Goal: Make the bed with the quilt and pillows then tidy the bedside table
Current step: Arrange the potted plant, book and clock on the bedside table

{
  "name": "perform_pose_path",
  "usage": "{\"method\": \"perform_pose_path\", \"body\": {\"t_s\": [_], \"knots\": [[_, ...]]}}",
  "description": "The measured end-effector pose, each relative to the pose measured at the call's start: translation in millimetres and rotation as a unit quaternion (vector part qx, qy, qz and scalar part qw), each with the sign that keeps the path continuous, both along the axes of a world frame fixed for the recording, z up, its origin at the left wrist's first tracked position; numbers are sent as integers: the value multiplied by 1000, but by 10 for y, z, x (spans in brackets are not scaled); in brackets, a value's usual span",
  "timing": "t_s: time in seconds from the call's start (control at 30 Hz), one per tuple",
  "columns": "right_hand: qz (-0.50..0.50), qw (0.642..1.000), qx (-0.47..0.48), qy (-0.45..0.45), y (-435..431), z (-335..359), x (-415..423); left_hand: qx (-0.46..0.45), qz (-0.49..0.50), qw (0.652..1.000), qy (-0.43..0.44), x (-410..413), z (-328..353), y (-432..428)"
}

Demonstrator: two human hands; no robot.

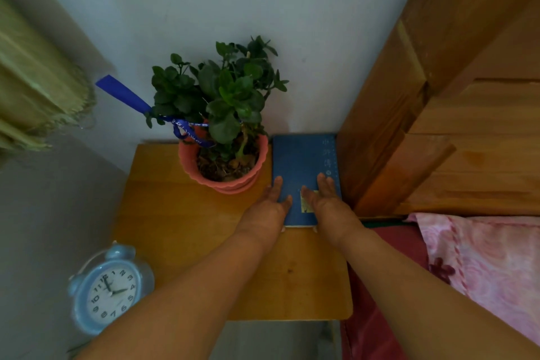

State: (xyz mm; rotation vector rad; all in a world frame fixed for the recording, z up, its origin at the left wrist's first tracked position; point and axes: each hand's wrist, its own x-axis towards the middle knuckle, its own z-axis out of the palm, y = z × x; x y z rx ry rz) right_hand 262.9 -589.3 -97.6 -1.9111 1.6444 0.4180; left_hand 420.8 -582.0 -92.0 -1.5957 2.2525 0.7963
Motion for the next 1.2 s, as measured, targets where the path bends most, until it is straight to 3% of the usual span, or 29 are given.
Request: {"method": "perform_pose_path", "body": {"t_s": [0.3, 0.43, 0.5, 0.57, 0.63, 0.7, 0.83, 0.93, 1.03, 1.2], "knots": [[-11, 997, 48, 62, -145, -7, 121, -1, 17, 1000, -11, -65, 50, -65], [-27, 996, 80, 40, -129, 182, 80, 6, 57, 995, 78, 37, 98, 41], [-68, 997, 33, -12, 31, 302, 87, -51, 97, 983, 148, 185, 231, 211], [-135, 986, -82, -62, 273, 399, 173, -120, 139, 963, 198, 354, 381, 389], [-192, 947, -229, -117, 534, 520, 359, -156, 181, 944, 228, 522, 535, 577], [-228, 919, -280, -159, 774, 631, 718, -189, 214, 929, 234, 801, 617, 774], [-227, 905, -244, -264, 1091, 688, 1447, -263, 278, 903, 195, 1423, 685, 1019], [-166, 922, -173, -305, 1211, 653, 1862, -303, 358, 870, 153, 1873, 648, 1172], [-121, 935, -66, -326, 1282, 622, 2184, -235, 507, 819, 129, 2243, 646, 1326], [-133, 946, 51, -291, 1335, 530, 2541, -75, 630, 767, 99, 2566, 519, 1448]]}}
